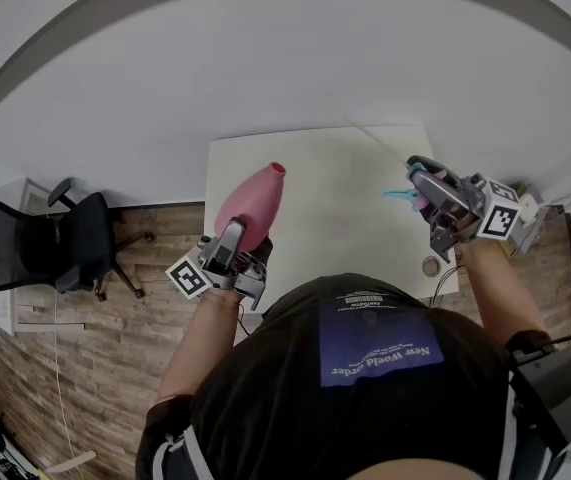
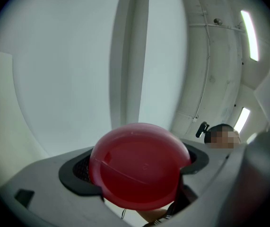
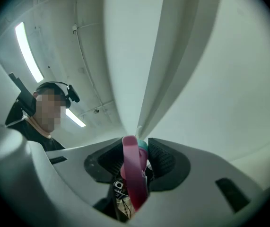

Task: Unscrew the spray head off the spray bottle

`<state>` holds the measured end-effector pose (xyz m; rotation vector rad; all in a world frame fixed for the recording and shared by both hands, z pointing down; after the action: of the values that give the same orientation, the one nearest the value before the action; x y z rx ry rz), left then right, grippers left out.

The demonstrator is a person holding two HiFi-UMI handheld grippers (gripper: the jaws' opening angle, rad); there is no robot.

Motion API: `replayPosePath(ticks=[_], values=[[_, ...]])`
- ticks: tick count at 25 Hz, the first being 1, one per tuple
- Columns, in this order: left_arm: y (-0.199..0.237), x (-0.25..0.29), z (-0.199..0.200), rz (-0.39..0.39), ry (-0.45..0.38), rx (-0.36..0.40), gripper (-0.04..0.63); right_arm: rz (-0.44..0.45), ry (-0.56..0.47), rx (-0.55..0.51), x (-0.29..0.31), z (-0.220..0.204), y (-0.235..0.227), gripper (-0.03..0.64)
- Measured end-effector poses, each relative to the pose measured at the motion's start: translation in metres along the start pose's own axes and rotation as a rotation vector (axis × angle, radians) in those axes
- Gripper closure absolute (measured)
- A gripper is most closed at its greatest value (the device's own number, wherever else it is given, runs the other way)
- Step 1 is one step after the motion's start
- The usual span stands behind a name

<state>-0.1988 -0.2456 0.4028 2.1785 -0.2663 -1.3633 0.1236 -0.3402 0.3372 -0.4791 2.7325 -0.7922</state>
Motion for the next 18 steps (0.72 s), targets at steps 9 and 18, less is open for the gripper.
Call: replayPosePath(ticks=[9,18], values=[[-0.0006,0.002,0.0052,0.009,-0.026,0.016,0.126,0.038,-0.081,0.163,0.0045,-0.0099,-0.0025,0.483],[-0.0005,0.0014,0.0054,0.013,-0.017,0.032,0.126,0.034,-0.133,0.217,0.0013,-0.01,-0.0057,0.483]])
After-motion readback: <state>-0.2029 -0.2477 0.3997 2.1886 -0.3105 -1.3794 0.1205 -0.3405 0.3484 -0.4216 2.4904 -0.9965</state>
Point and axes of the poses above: the fingertips, and each gripper's own axes: x forward along the fingers, y to its left, z out of its top, the point moved 5 cm from there along -x, backward along the fingers, and after that the axes turned 14 degrees about -z, right-handed, at the moved point
